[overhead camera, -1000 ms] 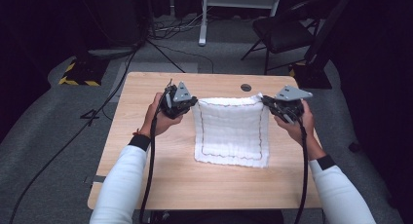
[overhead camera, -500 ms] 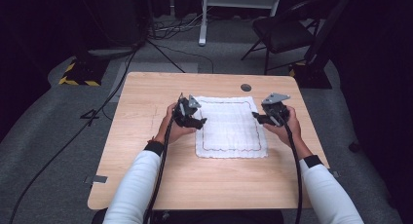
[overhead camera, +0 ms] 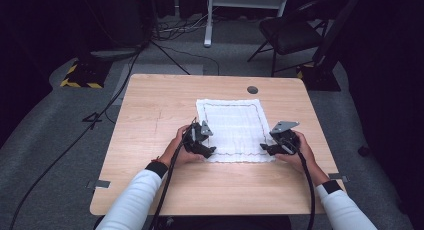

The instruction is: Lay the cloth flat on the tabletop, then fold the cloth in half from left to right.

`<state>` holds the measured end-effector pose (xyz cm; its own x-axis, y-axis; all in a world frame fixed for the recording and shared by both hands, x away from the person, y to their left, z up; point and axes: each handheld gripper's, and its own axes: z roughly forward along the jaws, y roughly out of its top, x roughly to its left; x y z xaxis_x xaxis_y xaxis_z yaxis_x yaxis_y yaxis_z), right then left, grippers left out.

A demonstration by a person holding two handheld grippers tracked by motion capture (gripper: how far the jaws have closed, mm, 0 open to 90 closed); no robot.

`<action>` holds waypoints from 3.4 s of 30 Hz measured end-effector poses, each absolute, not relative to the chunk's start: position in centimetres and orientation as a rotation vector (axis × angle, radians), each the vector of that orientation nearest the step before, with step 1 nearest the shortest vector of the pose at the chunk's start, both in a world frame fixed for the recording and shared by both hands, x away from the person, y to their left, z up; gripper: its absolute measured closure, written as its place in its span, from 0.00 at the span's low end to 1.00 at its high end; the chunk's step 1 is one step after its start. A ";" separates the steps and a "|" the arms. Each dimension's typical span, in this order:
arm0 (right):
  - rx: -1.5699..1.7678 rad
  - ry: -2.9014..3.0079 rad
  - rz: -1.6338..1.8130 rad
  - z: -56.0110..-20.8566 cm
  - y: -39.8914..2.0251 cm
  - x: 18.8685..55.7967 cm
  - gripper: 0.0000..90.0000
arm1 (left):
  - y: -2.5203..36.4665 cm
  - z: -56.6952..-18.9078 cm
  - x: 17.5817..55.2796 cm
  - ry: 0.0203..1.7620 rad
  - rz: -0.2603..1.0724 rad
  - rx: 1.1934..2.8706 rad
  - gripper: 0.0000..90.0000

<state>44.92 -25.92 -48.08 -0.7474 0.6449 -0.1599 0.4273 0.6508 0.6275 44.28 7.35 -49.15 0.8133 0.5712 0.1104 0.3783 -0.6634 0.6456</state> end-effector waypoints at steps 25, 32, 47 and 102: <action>0.889 2.552 0.892 -48.7 -28.4 38.8 0.39 | 10.0 -49.5 36.4 0.631 0.334 2.348 0.23; 0.873 2.549 0.851 -48.5 -29.1 37.7 0.38 | 12.7 -49.2 35.6 0.704 0.347 2.323 0.20; 0.783 2.503 0.943 -47.1 -27.7 37.2 0.39 | 14.4 -48.6 37.3 0.768 0.389 2.290 0.20; 0.329 2.712 1.025 -49.1 -8.5 35.2 0.87 | 10.3 -49.6 54.0 1.088 0.372 2.165 0.49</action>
